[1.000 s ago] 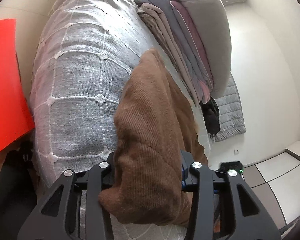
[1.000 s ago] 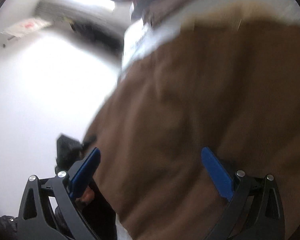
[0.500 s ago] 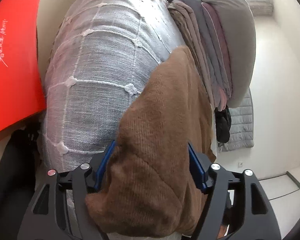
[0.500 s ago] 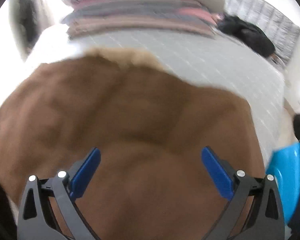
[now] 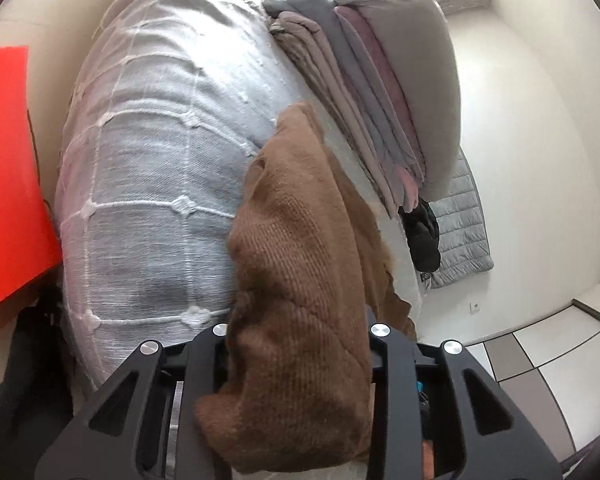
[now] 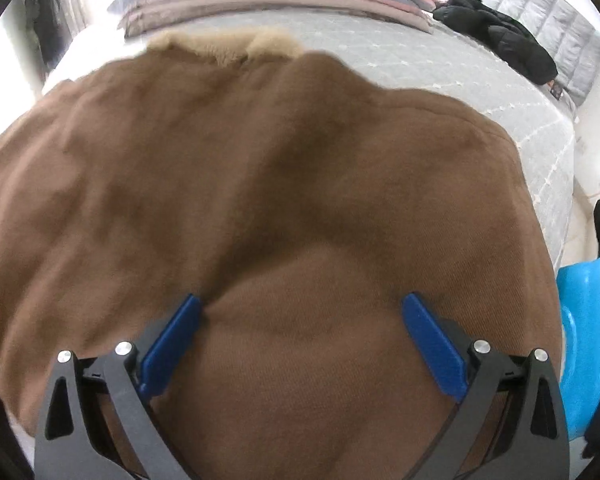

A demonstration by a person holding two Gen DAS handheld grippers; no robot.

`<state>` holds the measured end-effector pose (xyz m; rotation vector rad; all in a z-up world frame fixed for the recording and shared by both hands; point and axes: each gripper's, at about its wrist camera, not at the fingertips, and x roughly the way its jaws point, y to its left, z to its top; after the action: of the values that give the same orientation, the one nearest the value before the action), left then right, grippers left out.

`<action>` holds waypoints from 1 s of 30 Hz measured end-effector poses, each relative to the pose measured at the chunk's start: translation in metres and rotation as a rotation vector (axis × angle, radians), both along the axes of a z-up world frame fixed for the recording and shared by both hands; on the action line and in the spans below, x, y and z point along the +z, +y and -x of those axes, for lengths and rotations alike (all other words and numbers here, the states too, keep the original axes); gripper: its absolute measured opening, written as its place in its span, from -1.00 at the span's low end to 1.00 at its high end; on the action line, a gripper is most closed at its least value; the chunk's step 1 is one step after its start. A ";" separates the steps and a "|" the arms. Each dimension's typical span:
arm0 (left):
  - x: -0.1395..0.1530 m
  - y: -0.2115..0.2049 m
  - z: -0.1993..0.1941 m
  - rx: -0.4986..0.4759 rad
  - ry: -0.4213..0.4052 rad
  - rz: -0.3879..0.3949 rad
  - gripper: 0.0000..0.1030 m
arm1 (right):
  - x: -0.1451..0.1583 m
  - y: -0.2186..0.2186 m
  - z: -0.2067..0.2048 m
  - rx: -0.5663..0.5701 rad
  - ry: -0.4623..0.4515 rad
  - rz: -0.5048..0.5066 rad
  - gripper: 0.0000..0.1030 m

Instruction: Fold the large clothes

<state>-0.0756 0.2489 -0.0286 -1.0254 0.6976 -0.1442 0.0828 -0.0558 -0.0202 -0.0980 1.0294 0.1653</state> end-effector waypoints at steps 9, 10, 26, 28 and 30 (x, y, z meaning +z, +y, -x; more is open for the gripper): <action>0.081 -0.059 -0.015 -0.090 -0.128 -0.152 -0.48 | -0.006 0.012 -0.002 0.001 0.016 0.083 0.90; 0.094 -0.073 -0.018 -0.113 -0.145 -0.179 -0.48 | -0.006 0.011 -0.004 -0.003 0.032 0.068 0.90; 0.158 -0.343 -0.040 -0.569 -0.323 -0.397 -0.48 | -0.024 -0.170 -0.014 -0.026 0.404 -1.400 0.90; 0.135 -0.383 -0.050 -0.656 -0.275 -0.421 -0.48 | -0.034 -0.191 -0.013 -0.032 0.387 -1.509 0.90; 0.099 -0.424 -0.061 -0.746 -0.185 -0.465 -0.48 | -0.057 -0.211 -0.009 -0.082 0.373 -1.611 0.87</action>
<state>-0.0143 -0.1750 0.0705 -0.2664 0.8659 -0.6817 0.0915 -0.2663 -0.0770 1.4733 1.0012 0.9077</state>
